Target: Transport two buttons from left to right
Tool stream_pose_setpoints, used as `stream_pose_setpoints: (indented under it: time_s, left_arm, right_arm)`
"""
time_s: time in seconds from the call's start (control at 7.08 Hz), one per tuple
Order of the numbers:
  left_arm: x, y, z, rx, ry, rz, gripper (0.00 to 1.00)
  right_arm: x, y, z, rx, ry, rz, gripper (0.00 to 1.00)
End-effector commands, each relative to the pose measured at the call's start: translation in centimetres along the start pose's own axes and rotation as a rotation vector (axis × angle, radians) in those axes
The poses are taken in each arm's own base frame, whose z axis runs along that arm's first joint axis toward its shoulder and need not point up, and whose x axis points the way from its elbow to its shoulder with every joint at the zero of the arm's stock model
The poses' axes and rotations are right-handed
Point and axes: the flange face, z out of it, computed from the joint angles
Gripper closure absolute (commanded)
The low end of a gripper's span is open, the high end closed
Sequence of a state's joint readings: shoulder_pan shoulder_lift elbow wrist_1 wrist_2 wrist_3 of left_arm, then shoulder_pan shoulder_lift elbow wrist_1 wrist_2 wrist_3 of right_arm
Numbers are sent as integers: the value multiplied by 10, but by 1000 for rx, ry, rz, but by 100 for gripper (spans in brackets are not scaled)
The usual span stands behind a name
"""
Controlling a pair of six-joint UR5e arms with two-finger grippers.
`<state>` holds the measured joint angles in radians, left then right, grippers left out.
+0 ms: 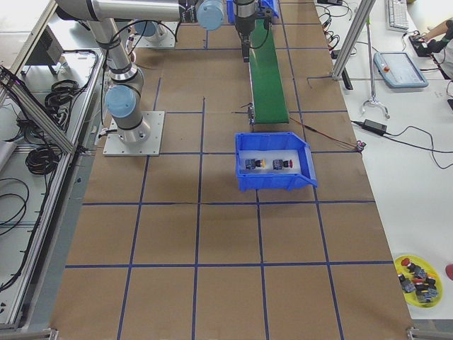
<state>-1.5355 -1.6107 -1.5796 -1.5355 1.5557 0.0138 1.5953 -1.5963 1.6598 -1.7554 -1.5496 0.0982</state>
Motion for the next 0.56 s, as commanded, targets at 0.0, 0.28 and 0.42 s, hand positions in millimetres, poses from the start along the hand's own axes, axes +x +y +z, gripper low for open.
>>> stream_pose_setpoints:
  time_s: [0.0,0.28,0.42]
  left_arm:
    - [0,0,0,0,0,0,0]
    - [0,0,-1,1,-1,0,0]
    - [0,0,0,0,-3,1,0]
  right_arm:
    - [0,2,-1,-3,3,0,0]
    - [1,3,-4,2,3,0,0]
    - [1,4,-4,2,4,0,0]
